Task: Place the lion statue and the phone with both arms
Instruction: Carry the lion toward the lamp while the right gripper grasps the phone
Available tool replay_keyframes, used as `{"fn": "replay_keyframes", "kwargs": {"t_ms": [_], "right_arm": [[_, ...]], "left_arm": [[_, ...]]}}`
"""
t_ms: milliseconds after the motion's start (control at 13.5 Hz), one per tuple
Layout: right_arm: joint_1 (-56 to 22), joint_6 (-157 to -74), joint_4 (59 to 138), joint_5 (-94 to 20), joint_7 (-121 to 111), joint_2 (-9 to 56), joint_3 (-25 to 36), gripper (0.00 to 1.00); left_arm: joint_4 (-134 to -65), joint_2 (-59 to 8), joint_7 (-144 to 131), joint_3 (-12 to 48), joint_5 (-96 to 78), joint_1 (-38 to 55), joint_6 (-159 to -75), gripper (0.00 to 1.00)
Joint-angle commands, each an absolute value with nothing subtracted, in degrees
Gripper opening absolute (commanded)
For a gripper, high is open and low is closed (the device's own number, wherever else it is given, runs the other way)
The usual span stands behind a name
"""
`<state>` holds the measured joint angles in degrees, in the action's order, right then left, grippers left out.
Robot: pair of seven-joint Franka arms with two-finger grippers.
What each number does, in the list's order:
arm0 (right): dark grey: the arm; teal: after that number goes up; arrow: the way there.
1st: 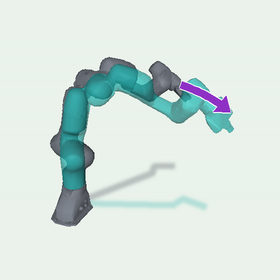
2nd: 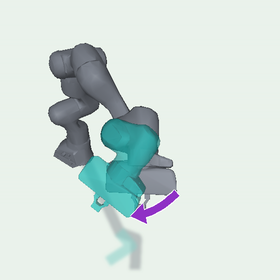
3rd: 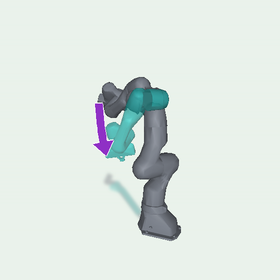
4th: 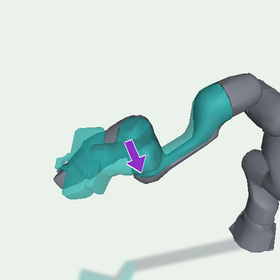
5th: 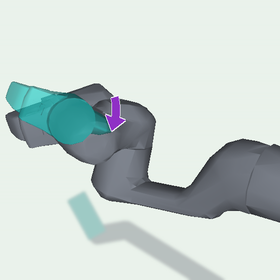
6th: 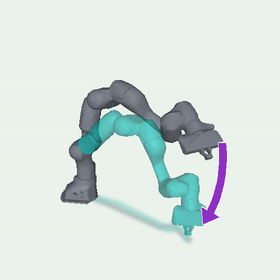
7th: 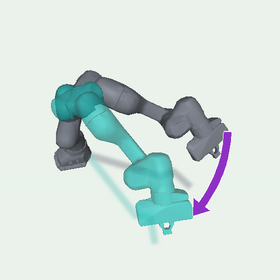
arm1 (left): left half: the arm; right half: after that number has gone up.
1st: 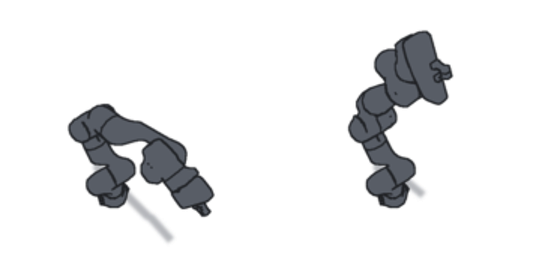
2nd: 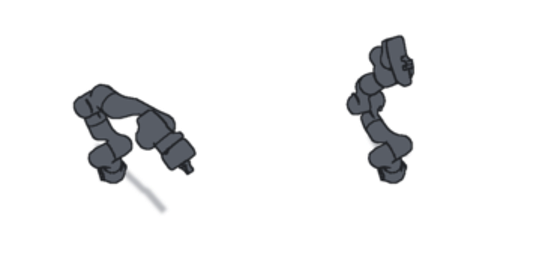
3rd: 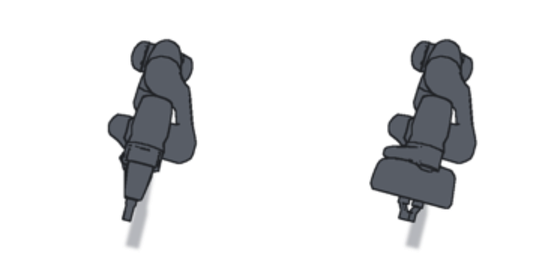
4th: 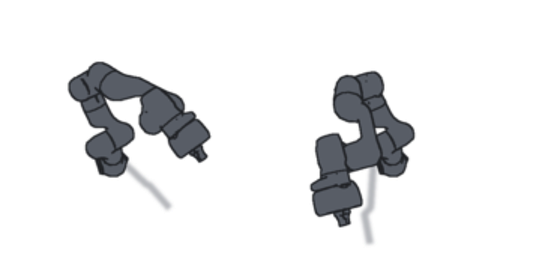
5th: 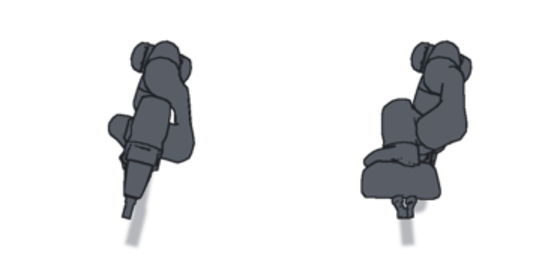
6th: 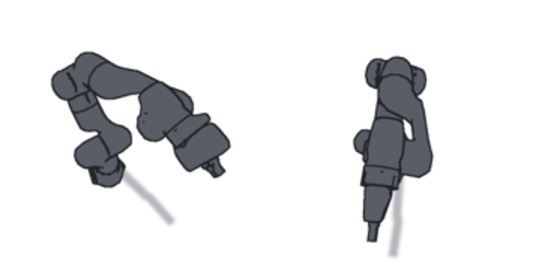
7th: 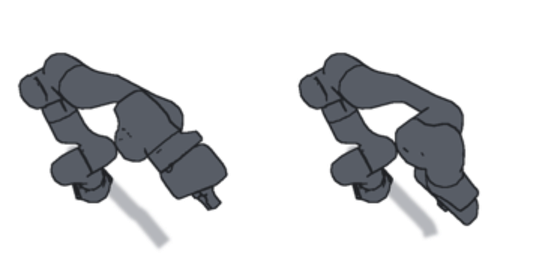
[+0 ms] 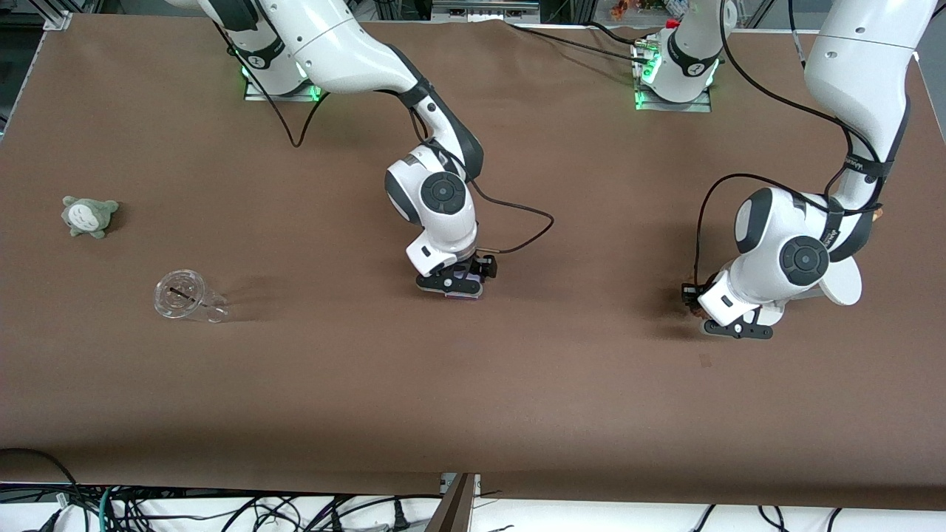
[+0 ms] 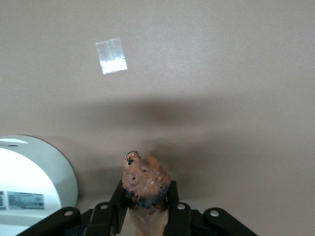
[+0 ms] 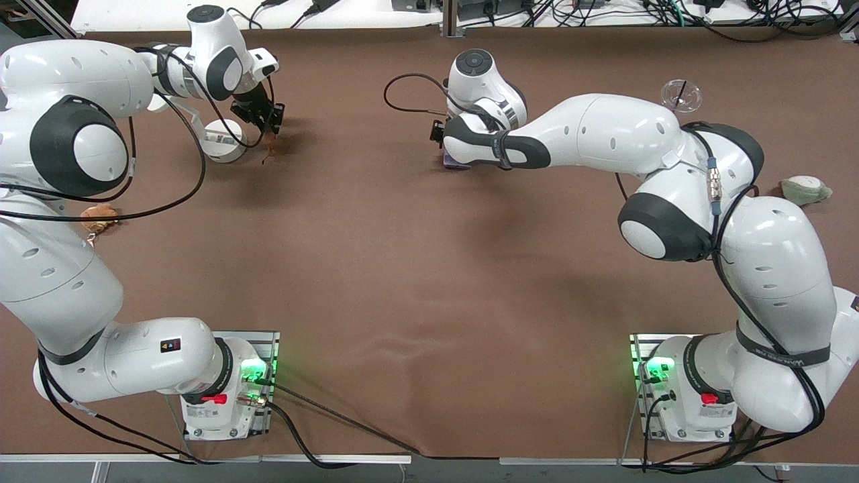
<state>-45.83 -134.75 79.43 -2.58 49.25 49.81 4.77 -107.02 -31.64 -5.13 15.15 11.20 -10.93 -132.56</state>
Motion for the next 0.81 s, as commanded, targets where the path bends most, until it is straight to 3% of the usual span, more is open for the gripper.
{"fn": "replay_keyframes", "kwargs": {"t_ms": [0,148,221,295,369,664,738], "right_arm": [[-47.02,-134.65,77.61,-2.46,50.27,51.41,5.54,1.0],[-47.11,-134.91,77.43,-2.46,50.27,51.85,5.54,1.0],[-47.11,-135.61,77.43,-2.46,50.27,52.12,5.54,1.0],[-47.11,-135.7,77.43,-2.46,50.27,52.38,5.54,1.0],[-47.02,-135.88,77.34,-2.46,50.27,52.73,5.62,1.0],[-47.02,-136.58,77.26,-2.37,50.1,53.0,5.71,1.0],[-47.02,-136.67,77.26,-2.37,50.1,53.0,5.8,0.9]], "left_arm": [[-107.84,-30.5,-4.75,15.91,13.36,-12.48,-132.98,0.06],[-107.93,-30.67,-4.83,16.0,13.27,-12.83,-132.98,0.09],[-107.93,-31.02,-5.1,16.08,13.27,-12.83,-132.98,0.25],[-107.76,-31.03,-5.45,16.08,13.18,-12.83,-132.98,0.71],[-107.67,-30.85,-5.1,16.08,13.27,-12.83,-132.8,1.0],[-107.23,-27.7,-5.19,16.44,13.27,-12.74,-130.79,1.0],[-107.05,-26.29,-5.27,16.52,13.27,-12.4,-129.13,1.0]]}}
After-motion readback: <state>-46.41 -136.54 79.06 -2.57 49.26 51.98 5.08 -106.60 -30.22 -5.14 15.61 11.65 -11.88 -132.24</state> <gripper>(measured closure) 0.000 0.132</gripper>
